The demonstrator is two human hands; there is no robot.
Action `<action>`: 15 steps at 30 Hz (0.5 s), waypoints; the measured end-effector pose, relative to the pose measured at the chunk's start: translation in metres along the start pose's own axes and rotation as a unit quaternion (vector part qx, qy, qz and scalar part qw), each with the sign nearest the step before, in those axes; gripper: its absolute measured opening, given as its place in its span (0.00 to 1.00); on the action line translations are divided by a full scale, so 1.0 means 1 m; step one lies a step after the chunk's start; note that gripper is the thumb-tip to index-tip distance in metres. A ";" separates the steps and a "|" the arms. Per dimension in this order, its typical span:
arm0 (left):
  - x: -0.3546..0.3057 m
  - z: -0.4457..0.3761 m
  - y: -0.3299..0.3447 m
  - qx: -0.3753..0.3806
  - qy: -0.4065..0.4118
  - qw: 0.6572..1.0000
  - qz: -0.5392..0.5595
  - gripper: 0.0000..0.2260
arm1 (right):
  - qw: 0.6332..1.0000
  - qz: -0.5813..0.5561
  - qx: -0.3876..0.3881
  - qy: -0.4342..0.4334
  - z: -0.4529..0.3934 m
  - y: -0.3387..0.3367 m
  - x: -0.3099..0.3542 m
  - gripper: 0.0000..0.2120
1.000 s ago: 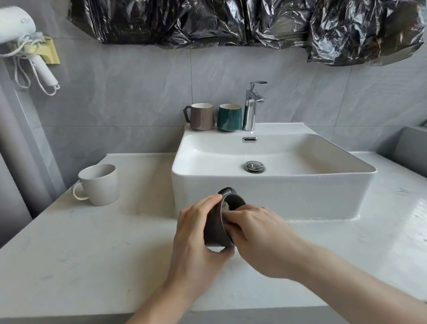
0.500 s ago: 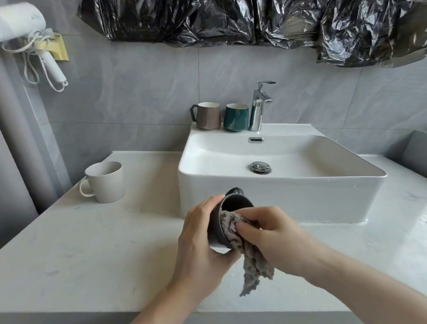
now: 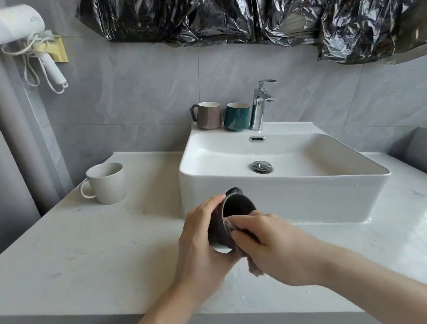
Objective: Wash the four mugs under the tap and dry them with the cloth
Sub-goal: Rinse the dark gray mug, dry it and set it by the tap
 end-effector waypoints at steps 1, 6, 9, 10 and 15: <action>0.000 0.000 0.001 0.001 0.000 1.000 -0.002 0.40 | 1.000 0.024 0.001 -0.013 0.004 -0.002 0.000 0.13; 0.001 0.002 0.003 -0.003 0.015 1.000 -0.013 0.42 | 0.976 0.209 -0.014 -0.068 0.008 -0.007 -0.005 0.10; -0.001 0.002 0.004 -0.003 0.026 1.000 -0.017 0.42 | 0.972 0.230 -0.043 -0.030 -0.002 -0.015 -0.014 0.08; -0.001 0.002 0.006 0.001 0.033 0.999 -0.019 0.42 | 0.972 0.230 -0.049 0.000 -0.005 -0.017 -0.017 0.08; 0.003 0.000 0.005 0.000 0.027 1.000 -0.016 0.43 | 0.988 0.121 -0.057 0.073 -0.030 -0.011 -0.020 0.10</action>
Point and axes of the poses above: each hand's wrist, its own z-axis away from the middle knuckle, its own y-axis out of the palm, x = y × z, the point moved 10 cm from there along -z, towards the middle knuckle, and after that the axes turned 1 degree about -z, right-handed, at the moved point
